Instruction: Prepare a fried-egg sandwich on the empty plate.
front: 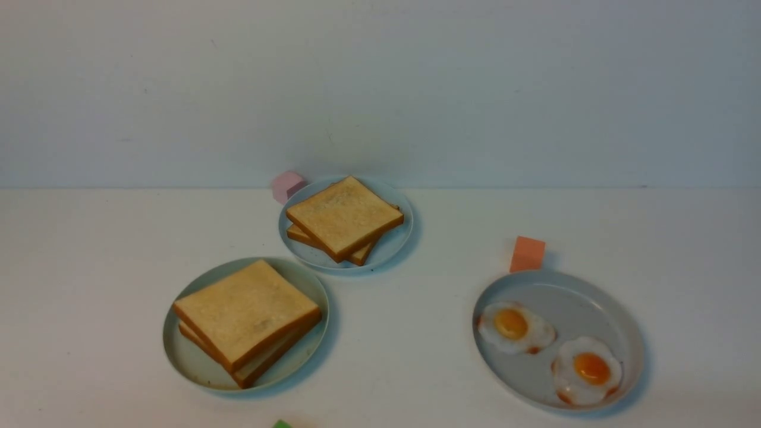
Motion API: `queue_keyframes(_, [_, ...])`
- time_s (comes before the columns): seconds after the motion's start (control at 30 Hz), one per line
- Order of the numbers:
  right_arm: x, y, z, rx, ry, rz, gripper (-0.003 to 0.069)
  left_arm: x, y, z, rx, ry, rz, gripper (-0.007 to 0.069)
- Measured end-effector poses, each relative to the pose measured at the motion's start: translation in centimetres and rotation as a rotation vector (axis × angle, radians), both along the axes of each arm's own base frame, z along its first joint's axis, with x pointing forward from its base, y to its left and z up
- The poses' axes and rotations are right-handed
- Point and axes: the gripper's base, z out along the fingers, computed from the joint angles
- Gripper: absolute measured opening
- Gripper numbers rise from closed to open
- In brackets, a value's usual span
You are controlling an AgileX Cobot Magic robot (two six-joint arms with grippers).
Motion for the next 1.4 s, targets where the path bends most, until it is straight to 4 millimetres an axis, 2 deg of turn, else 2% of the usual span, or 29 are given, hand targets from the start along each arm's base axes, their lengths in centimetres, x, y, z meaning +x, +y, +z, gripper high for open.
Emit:
queue_keyframes(0.33, [0.0, 0.0, 0.0, 0.000, -0.001, 0.000, 0.0003, 0.2, 0.2, 0.0, 0.021, -0.031, 0.023, 0.0013])
queue_keyframes(0.57, [0.0, 0.0, 0.0, 0.000, -0.001, 0.000, 0.0007, 1.1, 1.7, 0.0, -0.032, -0.115, 0.308, -0.0013])
queue_keyframes(0.63, [0.0, 0.0, 0.0, 0.000, -0.001, 0.000, 0.0008, 1.4, 2.5, -1.2, -0.045, -0.087, 0.455, -0.0013])
queue_keyframes(0.73, [0.0, 0.0, 0.0, 0.000, -0.001, 0.000, 0.0010, 1.5, 2.9, -2.4, -0.061, 0.010, 0.524, -0.0013])
queue_keyframes(0.9, [0.0, 0.0, 0.0, -0.001, -0.001, 0.000, 0.0014, 1.1, 2.9, -4.1, -0.032, 0.179, 0.540, -0.0013])
queue_keyframes(1.4, [0.0, 0.0, 0.0, -0.001, -0.001, 0.000, 0.0025, 1.1, 2.9, -4.1, -0.032, 0.180, 0.541, -0.0013])
